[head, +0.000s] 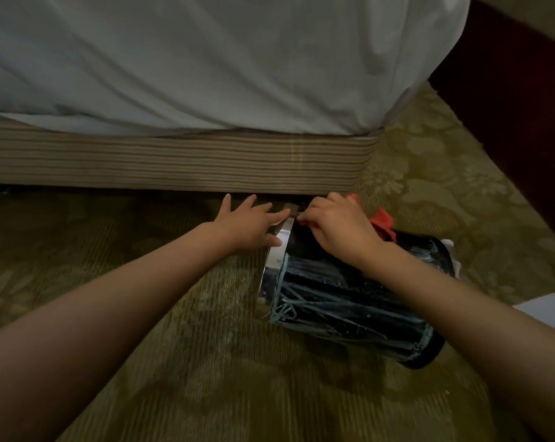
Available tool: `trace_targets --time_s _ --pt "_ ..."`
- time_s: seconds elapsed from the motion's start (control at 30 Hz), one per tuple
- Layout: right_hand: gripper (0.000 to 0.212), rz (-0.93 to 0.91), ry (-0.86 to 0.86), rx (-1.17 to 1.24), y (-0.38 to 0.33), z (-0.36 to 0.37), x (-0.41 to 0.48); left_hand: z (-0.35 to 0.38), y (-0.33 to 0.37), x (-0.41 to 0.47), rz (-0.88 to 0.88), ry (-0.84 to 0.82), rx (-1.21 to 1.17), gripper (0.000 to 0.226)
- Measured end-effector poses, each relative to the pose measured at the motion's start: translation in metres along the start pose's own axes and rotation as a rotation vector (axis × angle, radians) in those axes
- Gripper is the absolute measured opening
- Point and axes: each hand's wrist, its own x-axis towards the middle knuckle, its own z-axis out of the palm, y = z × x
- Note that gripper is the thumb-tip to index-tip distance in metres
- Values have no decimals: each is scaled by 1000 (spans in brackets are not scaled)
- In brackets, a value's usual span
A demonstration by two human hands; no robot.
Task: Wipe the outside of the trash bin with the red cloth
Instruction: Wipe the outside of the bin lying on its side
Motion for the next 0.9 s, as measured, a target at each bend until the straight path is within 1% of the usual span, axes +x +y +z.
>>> trace_targets --time_s 0.03,0.13,0.2,0.33,0.43,0.57,0.67,0.73,0.8,0.9 --pt "33 4 5 11 -3 -1 0 -2 0 1 3 -6 7 65" --pt "29 -192 10 28 -19 3 -17 -3 -5 -1 16 -14 3 67" --pt "26 -248 3 29 -21 5 -23 -1 -4 -3 29 -18 -5 68" --pt "29 -115 23 42 -13 6 -10 -10 6 2 73 -4 57 63" --pt "30 -88 38 53 -9 7 -5 -15 9 6 104 -16 64 60" --pt "40 -56 76 104 -10 8 -6 -10 4 3 99 -51 -90 71" --pt "36 52 80 100 -7 10 2 -8 6 -1 108 -32 -23 82" --pt "33 112 62 96 -3 10 7 -8 10 -3 115 -4 40 84" --pt "32 123 51 121 -3 9 6 -7 13 -7 137 34 108 84" --pt "30 41 73 135 -12 9 -7 -6 15 -14 153 33 165 91"
